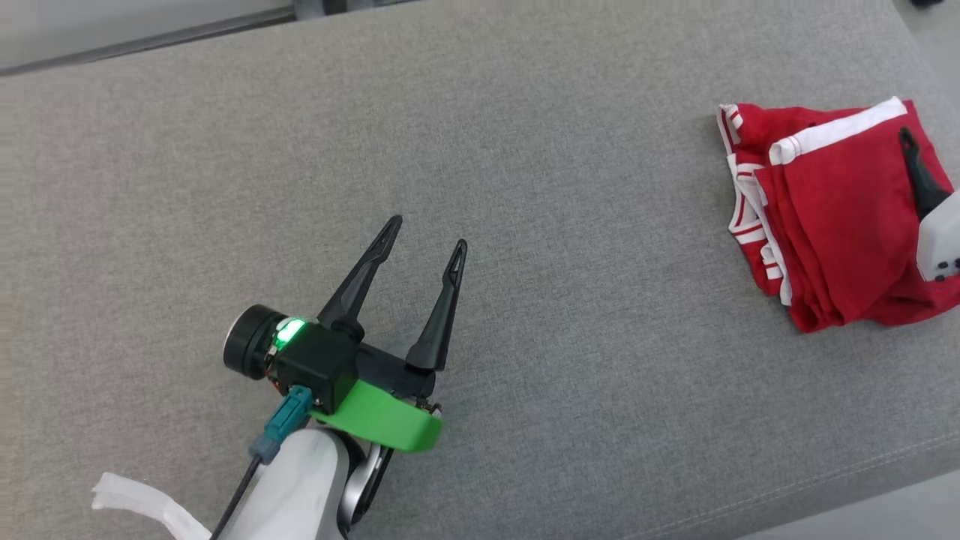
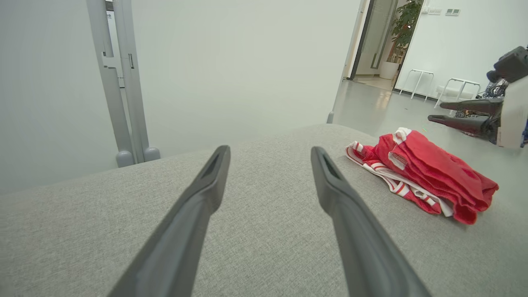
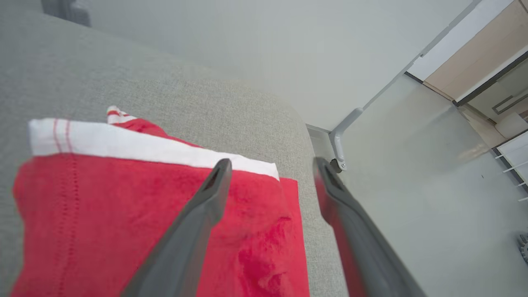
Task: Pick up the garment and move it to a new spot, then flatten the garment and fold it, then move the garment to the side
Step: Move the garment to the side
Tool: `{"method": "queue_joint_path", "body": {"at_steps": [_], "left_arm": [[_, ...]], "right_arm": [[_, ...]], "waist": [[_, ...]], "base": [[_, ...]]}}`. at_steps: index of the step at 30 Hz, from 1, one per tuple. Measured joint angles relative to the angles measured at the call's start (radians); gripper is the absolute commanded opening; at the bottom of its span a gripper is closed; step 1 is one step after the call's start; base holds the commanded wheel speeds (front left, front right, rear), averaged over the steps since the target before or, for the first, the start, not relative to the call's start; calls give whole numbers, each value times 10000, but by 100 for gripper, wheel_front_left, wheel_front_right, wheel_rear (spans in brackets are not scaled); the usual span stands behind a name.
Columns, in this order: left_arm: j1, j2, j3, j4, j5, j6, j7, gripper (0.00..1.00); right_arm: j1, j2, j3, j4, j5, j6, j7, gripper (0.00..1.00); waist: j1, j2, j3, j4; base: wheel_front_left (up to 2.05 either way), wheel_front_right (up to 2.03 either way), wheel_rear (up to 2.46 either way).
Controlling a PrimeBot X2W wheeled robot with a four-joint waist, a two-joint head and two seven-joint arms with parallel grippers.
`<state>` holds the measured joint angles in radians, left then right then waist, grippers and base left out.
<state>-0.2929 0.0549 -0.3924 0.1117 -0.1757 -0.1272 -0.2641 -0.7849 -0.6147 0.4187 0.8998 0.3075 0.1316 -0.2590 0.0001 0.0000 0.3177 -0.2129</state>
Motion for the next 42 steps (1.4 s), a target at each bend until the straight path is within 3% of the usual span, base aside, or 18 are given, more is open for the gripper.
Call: {"method": "queue_joint_path", "body": {"at_steps": [4,7,14,22,29,42], "left_arm": [[366,-31,232,-88,-115,134,0,100],[755,-42,525,-192,-412,267,0,100],[1401,-46,1060,-366,-654,445,0,100],[1956,-46,1457,-384,-589,654,0,100],[2285,-46,1337,-111,-500,727,0,100],[2409,-46,1365,33,-495,928,0,100]], "right_arm": [[296,71,-420,-1156,159,0,-29,100],[1230,414,-1164,-2792,203,0,-36,100],[3409,1858,-2911,-5545,278,-2,-38,100],[5658,3881,-4090,-7852,-688,-2,-38,100],[7048,5275,-4560,-8675,-1260,-2,-36,100],[7375,5626,-4299,-8849,-1490,-2,-36,100]], "waist": [[-1,0,-577,176],[-1,0,-1096,489],[-2,0,-1804,1207],[-2,0,-2425,2059],[-1,0,-2779,2642],[-2,0,-2821,2826]], "base": [[0,0,0],[0,0,0],[0,0,0],[0,0,0],[0,0,0],[0,0,0]]}}
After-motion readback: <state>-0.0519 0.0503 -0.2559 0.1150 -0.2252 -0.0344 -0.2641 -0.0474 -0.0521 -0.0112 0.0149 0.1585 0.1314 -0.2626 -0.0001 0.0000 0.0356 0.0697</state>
